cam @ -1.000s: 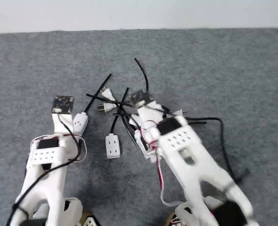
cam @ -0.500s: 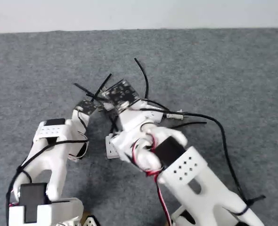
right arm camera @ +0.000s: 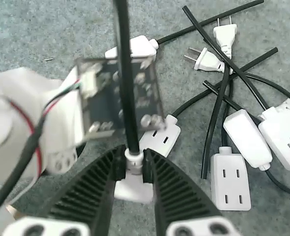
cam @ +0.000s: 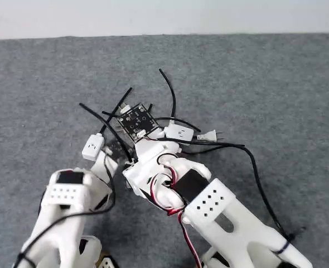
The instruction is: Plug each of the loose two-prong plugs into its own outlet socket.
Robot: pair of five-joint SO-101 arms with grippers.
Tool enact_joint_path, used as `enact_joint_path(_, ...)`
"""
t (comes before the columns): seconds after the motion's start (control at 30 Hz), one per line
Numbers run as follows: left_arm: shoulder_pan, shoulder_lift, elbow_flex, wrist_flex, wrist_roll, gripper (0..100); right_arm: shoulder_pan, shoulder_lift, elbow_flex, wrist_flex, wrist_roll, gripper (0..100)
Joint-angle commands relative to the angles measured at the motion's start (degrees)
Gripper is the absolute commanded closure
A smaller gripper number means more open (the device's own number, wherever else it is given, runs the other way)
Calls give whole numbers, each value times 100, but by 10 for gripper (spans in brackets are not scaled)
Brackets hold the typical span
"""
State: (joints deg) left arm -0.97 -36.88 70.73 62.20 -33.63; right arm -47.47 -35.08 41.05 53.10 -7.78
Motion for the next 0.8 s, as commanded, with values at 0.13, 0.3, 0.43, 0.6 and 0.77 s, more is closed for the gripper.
enact_joint_path(0.13,316,-1486,541,123,-211,987,-110,286,-167,-92,-53,991)
enact_joint_path(0.3,255,-2242,866,-88,62,987,57,338,-176,-171,-237,991)
enact_joint_path(0.43,-316,-2866,1138,-791,1046,987,330,338,-9,-567,-466,991)
enact_joint_path(0.6,-791,-3622,1420,-1371,2286,987,470,338,431,-1376,-527,991)
enact_joint_path(0.77,-879,-4202,1596,-1389,2681,987,514,391,571,-1640,-536,991)
